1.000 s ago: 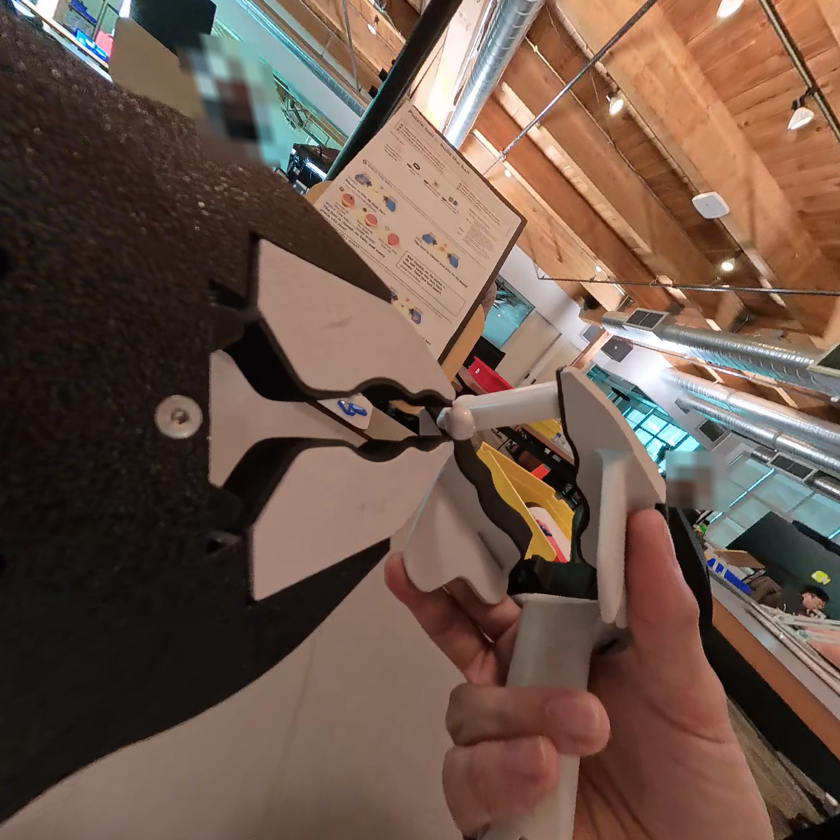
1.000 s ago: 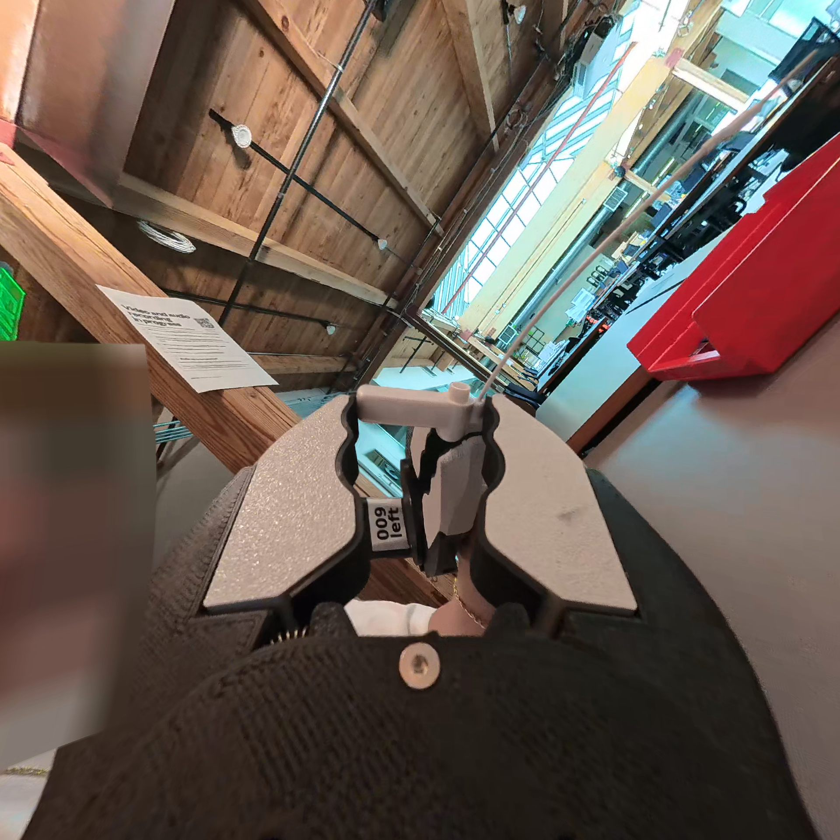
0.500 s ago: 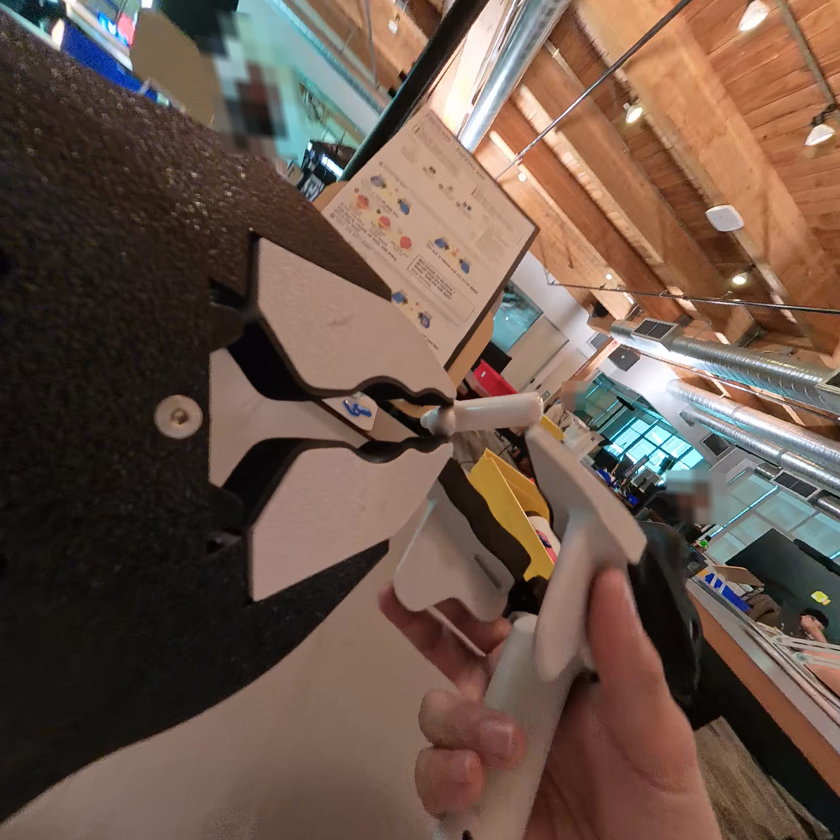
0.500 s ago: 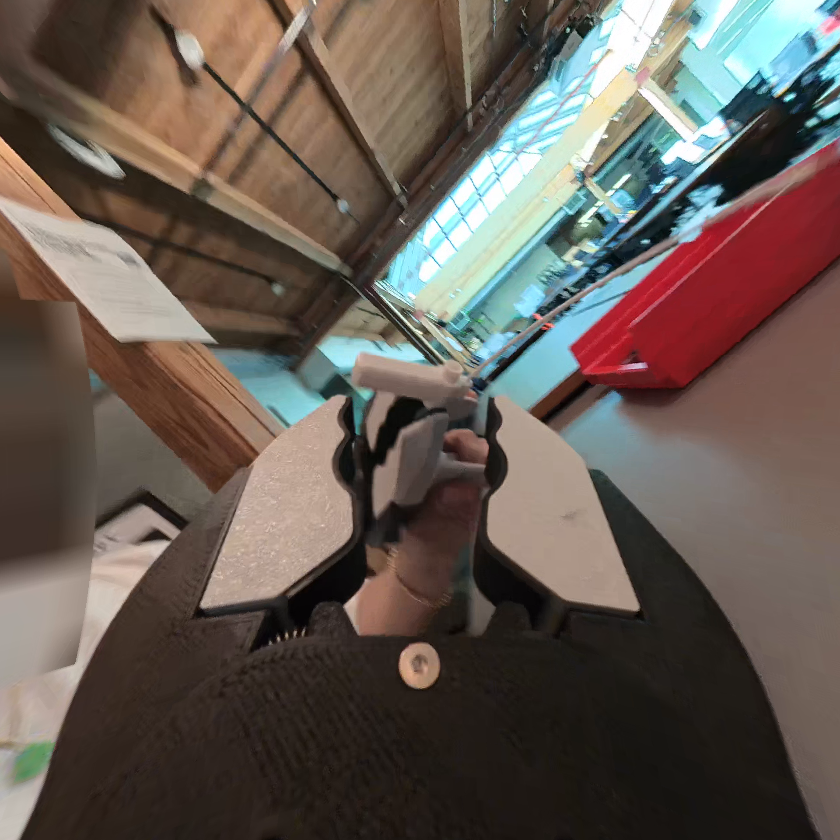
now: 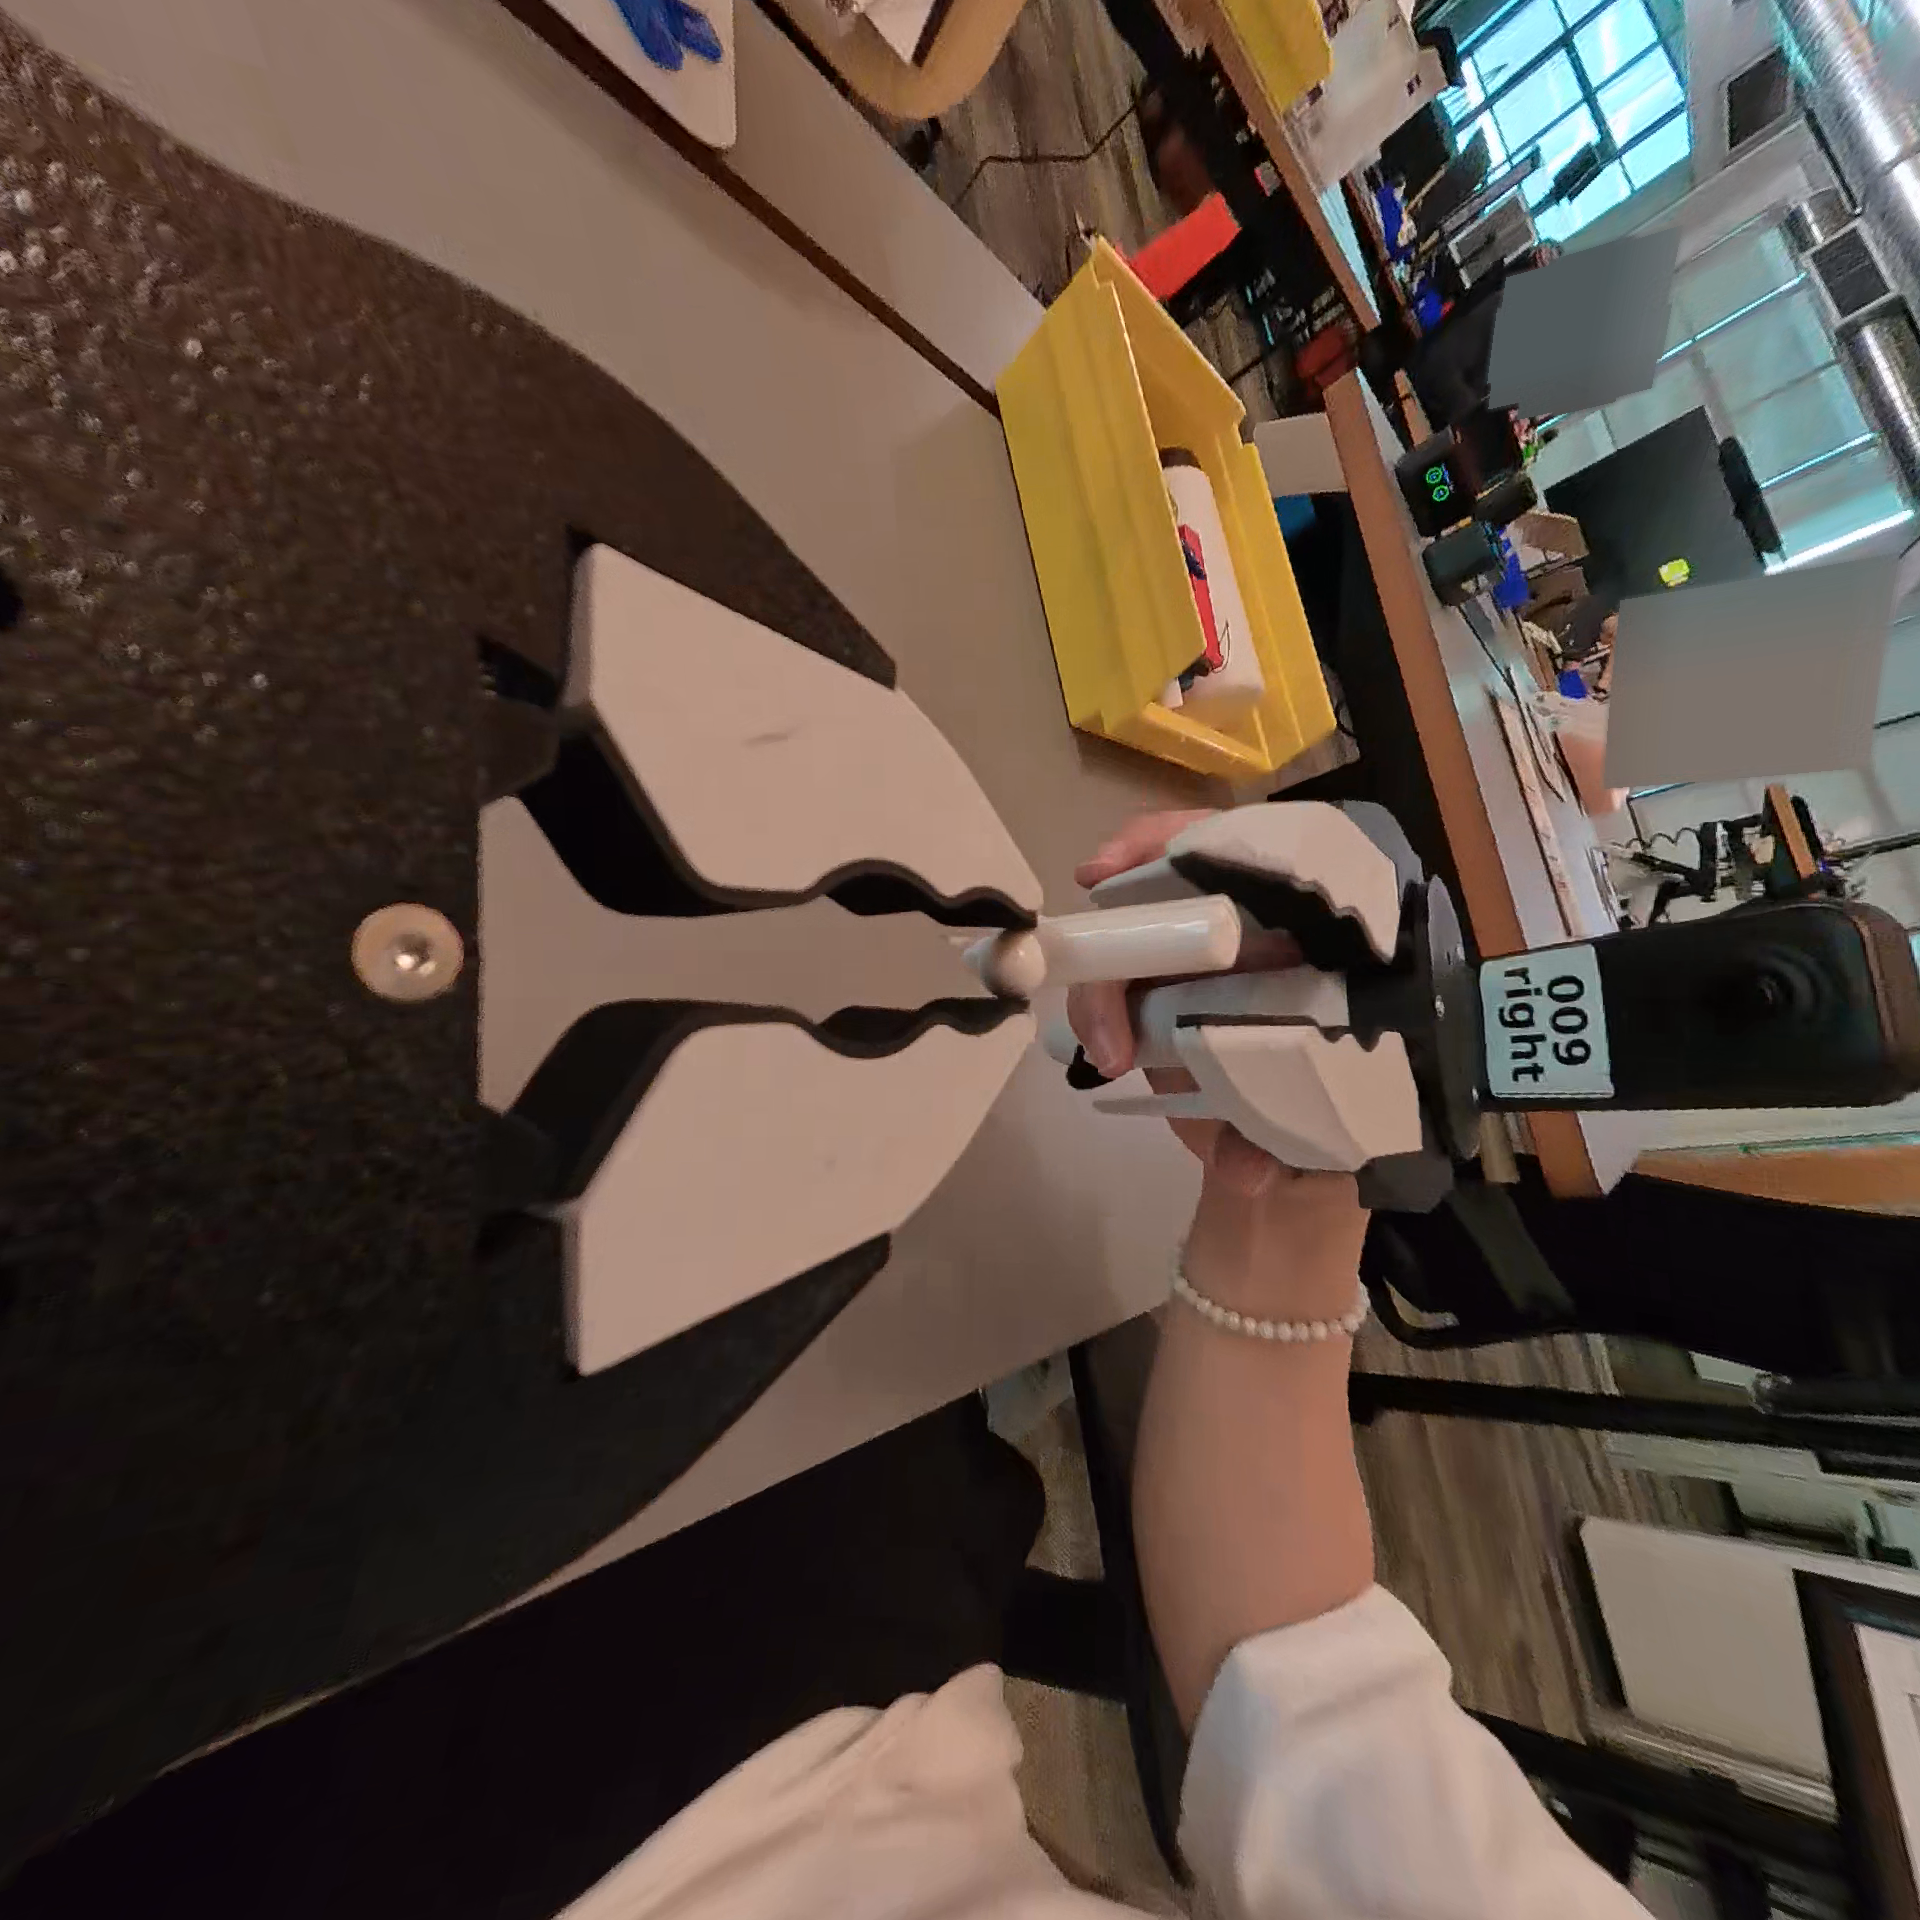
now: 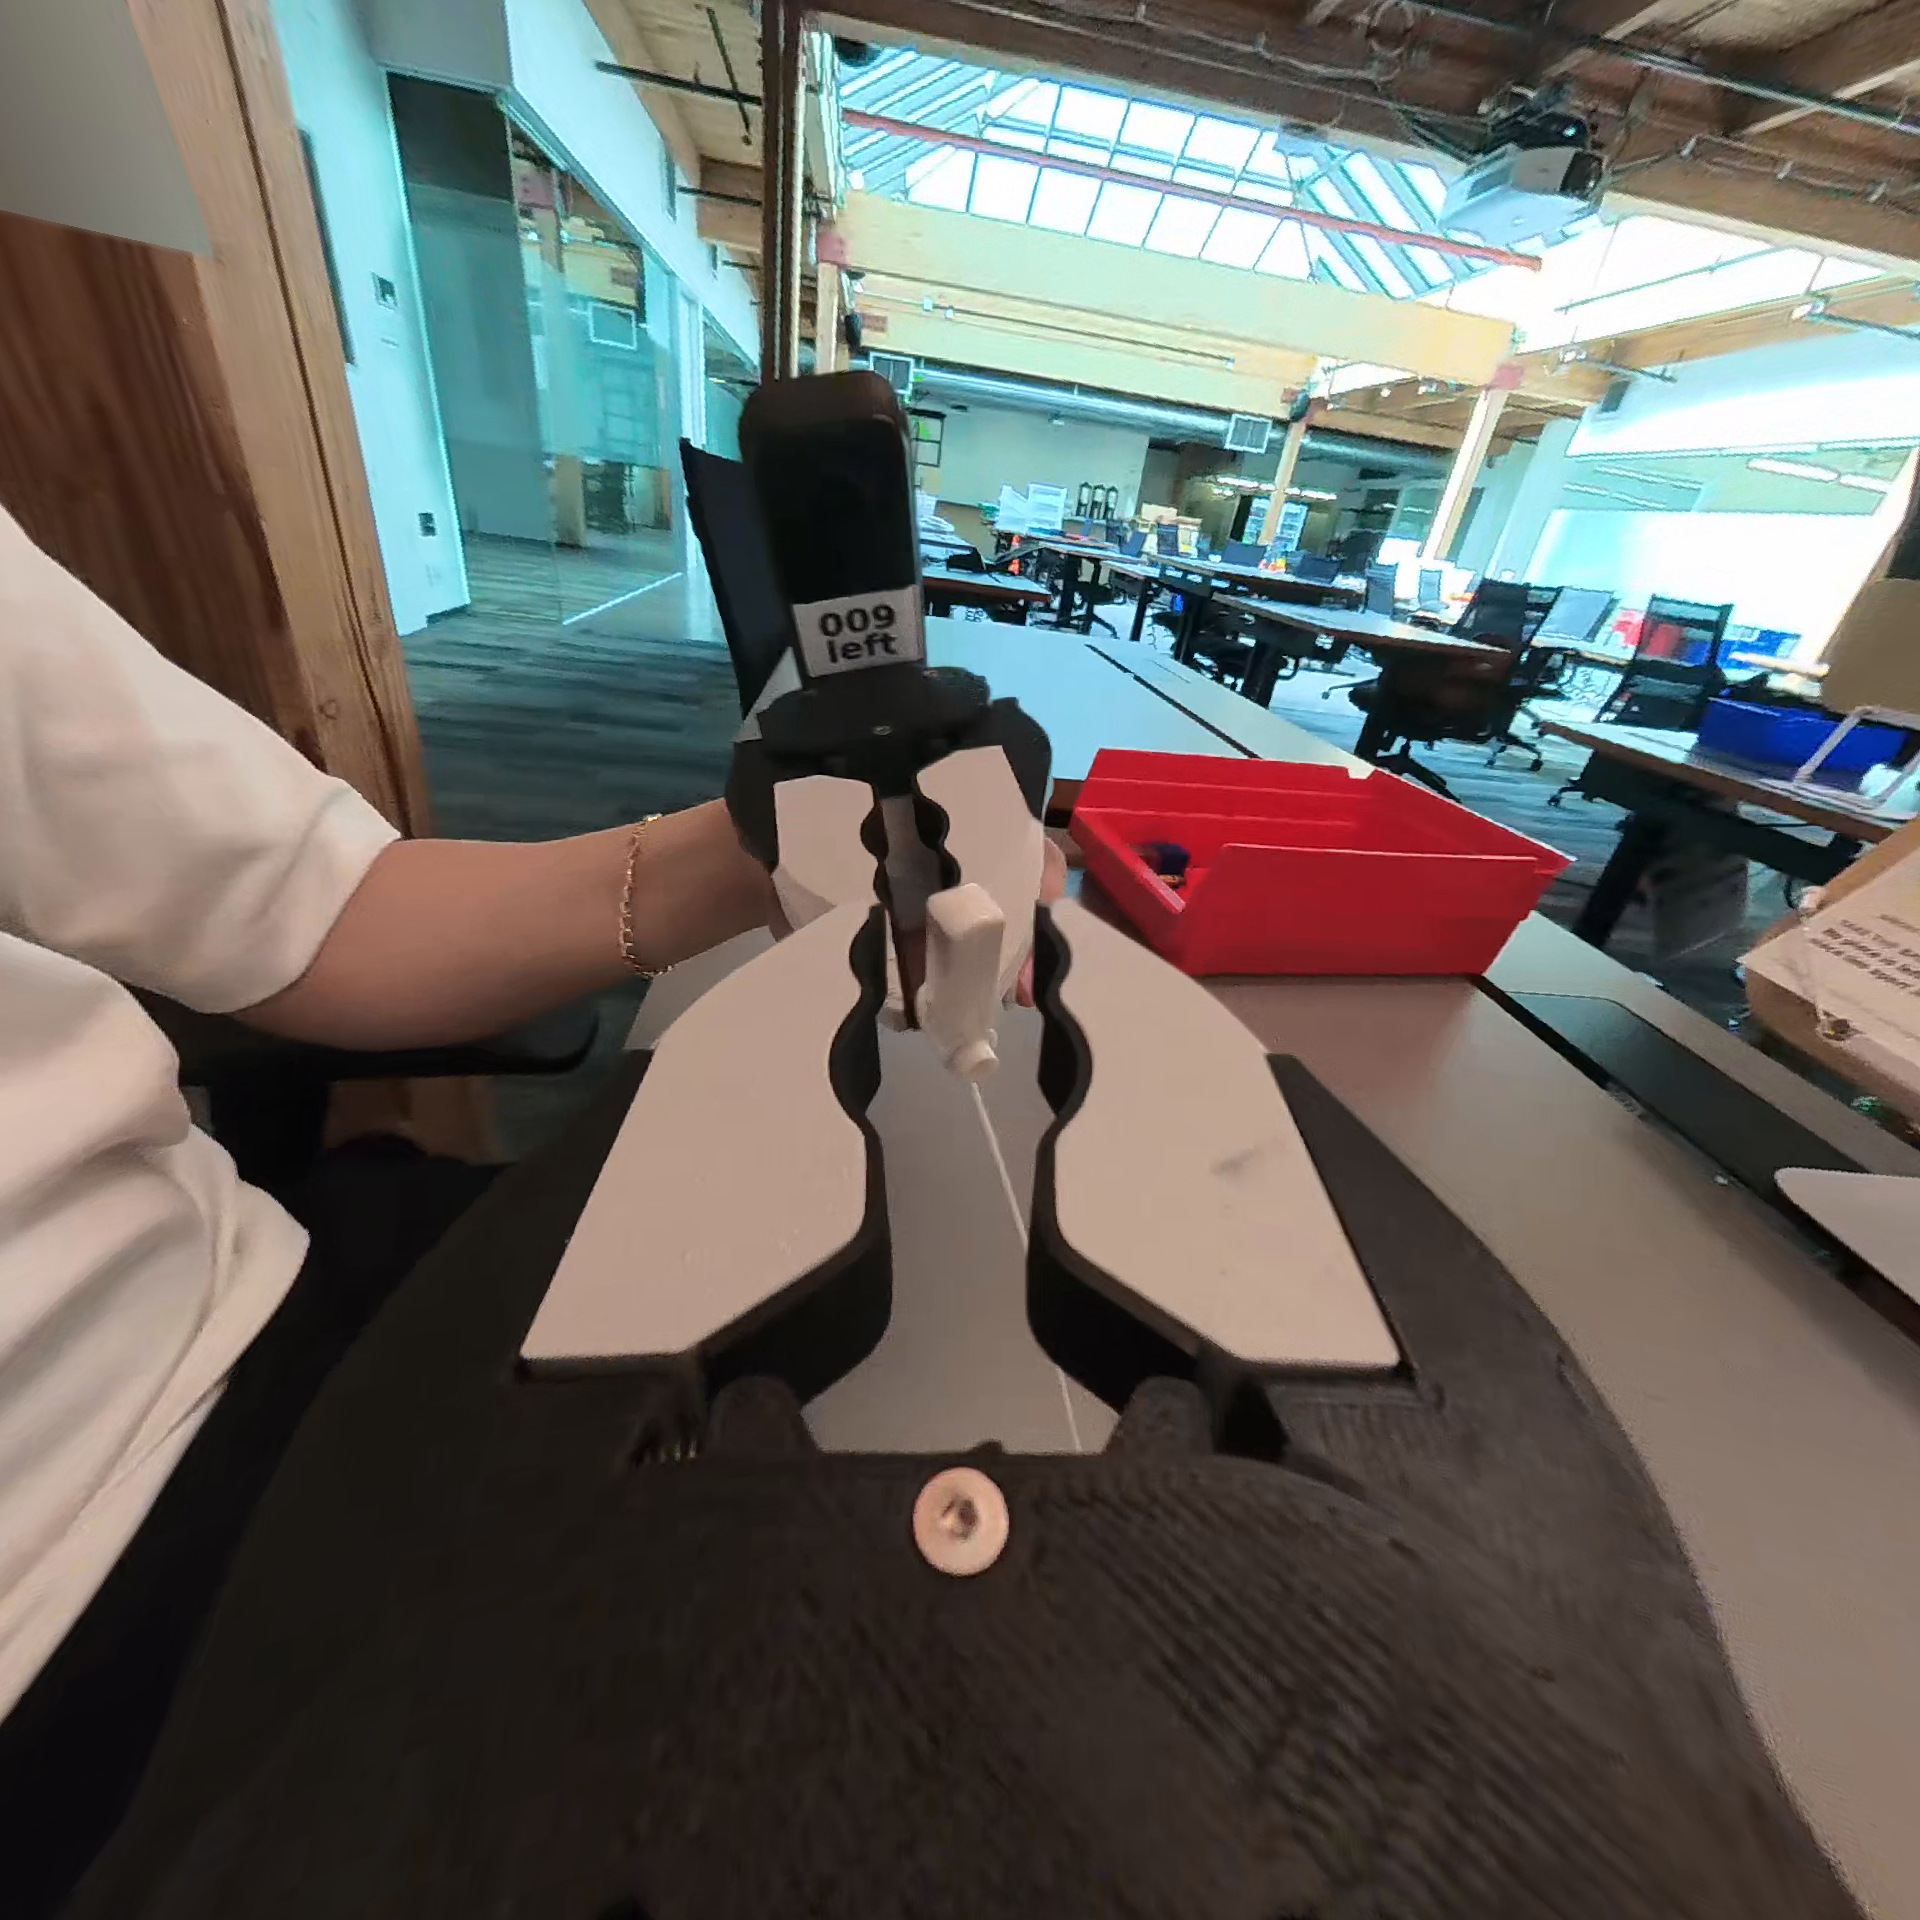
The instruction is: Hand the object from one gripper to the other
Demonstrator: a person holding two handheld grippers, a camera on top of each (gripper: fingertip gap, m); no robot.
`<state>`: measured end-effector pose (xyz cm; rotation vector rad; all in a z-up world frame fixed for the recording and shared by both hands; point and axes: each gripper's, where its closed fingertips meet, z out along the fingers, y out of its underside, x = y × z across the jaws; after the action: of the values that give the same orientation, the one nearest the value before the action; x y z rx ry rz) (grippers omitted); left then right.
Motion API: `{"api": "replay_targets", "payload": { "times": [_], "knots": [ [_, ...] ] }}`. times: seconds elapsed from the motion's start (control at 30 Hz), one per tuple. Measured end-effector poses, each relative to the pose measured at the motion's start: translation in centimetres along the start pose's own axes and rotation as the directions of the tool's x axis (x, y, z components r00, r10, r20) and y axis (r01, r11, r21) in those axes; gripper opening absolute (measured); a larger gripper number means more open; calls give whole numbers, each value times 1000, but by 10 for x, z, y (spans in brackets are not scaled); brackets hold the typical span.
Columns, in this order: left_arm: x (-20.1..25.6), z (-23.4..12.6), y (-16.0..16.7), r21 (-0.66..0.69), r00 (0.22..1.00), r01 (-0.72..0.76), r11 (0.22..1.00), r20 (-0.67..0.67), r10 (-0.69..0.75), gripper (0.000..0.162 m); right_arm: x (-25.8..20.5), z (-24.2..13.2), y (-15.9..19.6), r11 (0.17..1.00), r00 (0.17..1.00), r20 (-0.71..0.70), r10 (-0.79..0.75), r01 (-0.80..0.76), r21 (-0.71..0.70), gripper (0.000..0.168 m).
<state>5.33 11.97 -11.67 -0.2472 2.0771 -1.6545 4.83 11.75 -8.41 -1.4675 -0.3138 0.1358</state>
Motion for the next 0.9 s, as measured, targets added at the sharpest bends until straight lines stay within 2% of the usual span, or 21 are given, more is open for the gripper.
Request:
{"api": "replay_targets", "payload": {
  "times": [0.1,0.2,0.27,0.3,0.37,0.47,0.57,0.63,0.77,0.9],
  "knots": [
    [3,-1,0,29,998,41,999,-44,-40,12,-2,5,7,999,1000,1,-17,17,-40,14],
    [-4,0,3,16,999,47,999,9,-47,12,6,8,8,997,999,-44,-16,13,-74,13],
    [-21,0,1,31,989,47,998,140,-51,12,22,7,4,999,987,-159,-4,-3,-45,13],
    [-29,0,0,34,977,48,998,207,-54,17,34,4,0,999,970,-241,33,-36,-11,13],
    [-37,5,1,11,956,61,998,288,-61,29,53,-3,-6,981,917,-351,190,-161,110,13],
    [-53,14,11,-88,879,91,992,475,-38,31,60,-8,-9,911,857,-330,397,-323,256,13],
    [-63,15,15,-179,778,56,982,624,69,33,67,-10,-4,880,810,-359,462,-369,299,13],
    [-61,18,10,-206,739,-15,978,657,150,33,70,-11,-1,871,788,-385,480,-376,317,13],
    [-57,24,10,-277,710,-100,956,653,264,34,74,-16,1,864,753,-431,496,-378,334,13],
    [-63,14,5,-292,660,-97,952,696,281,33,82,-25,3,888,737,-500,455,-332,319,13]
  ]
}}
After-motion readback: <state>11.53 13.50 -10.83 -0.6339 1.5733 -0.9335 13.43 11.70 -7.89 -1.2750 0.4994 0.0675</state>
